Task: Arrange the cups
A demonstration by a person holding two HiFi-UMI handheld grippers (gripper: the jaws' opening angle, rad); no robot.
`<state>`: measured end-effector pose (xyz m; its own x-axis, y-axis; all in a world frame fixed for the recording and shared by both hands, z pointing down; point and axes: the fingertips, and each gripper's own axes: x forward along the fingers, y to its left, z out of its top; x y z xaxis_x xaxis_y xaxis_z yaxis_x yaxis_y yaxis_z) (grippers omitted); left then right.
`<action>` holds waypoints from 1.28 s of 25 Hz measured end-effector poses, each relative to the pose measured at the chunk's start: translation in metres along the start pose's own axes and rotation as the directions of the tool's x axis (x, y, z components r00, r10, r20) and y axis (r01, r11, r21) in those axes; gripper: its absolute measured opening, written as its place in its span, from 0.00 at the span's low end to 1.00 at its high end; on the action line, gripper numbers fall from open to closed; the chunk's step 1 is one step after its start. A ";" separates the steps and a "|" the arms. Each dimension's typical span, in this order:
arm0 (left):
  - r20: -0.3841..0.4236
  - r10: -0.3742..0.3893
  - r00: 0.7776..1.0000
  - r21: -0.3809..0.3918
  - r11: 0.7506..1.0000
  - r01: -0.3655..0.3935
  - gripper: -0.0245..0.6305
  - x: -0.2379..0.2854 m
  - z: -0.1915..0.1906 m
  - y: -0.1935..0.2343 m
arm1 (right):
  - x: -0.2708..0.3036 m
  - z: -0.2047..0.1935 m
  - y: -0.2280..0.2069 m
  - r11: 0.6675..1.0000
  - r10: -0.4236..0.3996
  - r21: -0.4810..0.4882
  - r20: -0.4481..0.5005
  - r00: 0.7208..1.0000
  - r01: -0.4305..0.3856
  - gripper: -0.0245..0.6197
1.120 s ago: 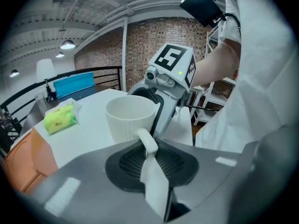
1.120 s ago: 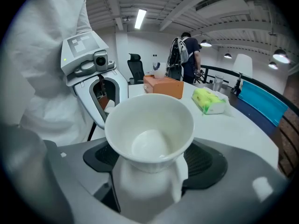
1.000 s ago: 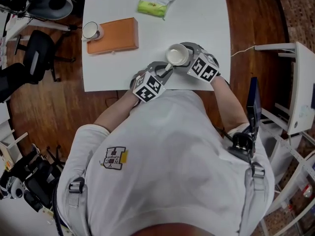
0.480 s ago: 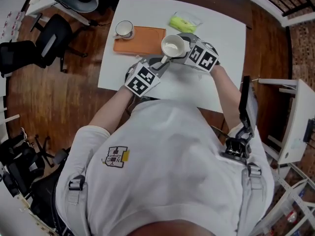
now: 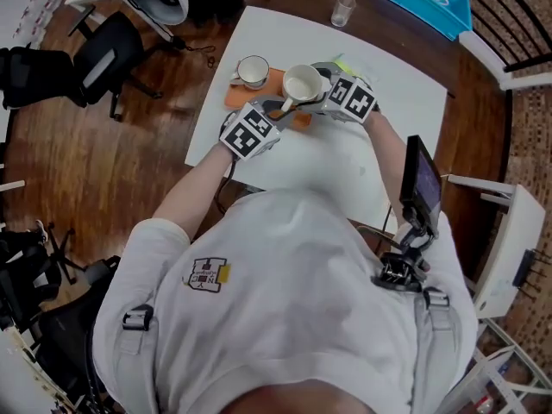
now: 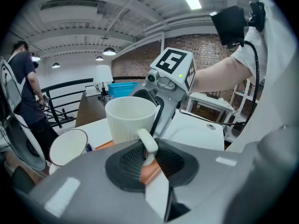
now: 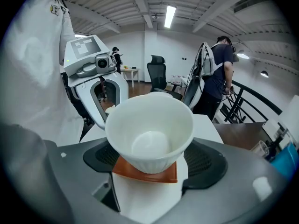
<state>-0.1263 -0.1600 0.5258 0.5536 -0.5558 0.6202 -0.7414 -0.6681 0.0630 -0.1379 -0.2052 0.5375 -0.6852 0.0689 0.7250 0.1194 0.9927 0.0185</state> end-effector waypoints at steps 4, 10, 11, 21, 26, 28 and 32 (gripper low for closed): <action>-0.010 -0.012 1.000 -0.037 0.999 0.012 0.13 0.006 -0.013 0.018 | 0.017 0.000 -0.011 1.000 0.016 0.020 -0.015 1.000 -0.016 0.69; -0.030 -0.022 0.999 -0.063 0.998 0.020 0.13 0.017 -0.030 0.030 | 0.037 -0.008 -0.016 0.999 0.020 0.049 -0.011 1.000 -0.020 0.69; -0.030 -0.022 0.999 -0.068 0.997 0.020 0.13 0.018 -0.033 0.029 | 0.039 -0.010 -0.015 0.999 0.017 0.047 -0.006 1.000 -0.017 0.69; -0.024 -0.021 0.999 -0.072 0.997 0.019 0.13 0.013 -0.038 0.026 | 0.042 -0.008 -0.007 0.998 0.018 0.052 0.036 0.999 -0.020 0.69; -0.018 -0.018 1.000 -0.074 0.997 0.016 0.13 0.014 -0.037 0.027 | 0.042 -0.009 -0.009 0.998 0.018 0.056 0.059 0.998 -0.021 0.69; -0.014 -0.013 1.000 -0.075 0.997 0.012 0.13 0.015 -0.036 0.028 | 0.042 -0.009 -0.010 0.998 0.018 0.055 0.061 0.998 -0.021 0.69; -0.008 -0.010 1.000 -0.071 0.997 0.010 0.13 0.015 -0.036 0.029 | 0.042 -0.009 -0.011 0.998 0.017 0.056 0.064 0.998 -0.021 0.69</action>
<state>-0.1527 -0.1700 0.5654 0.5582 -0.5449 0.6256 -0.7609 -0.6368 0.1242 -0.1615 -0.2145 0.5740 -0.7275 0.0919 0.6799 0.0933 0.9950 -0.0348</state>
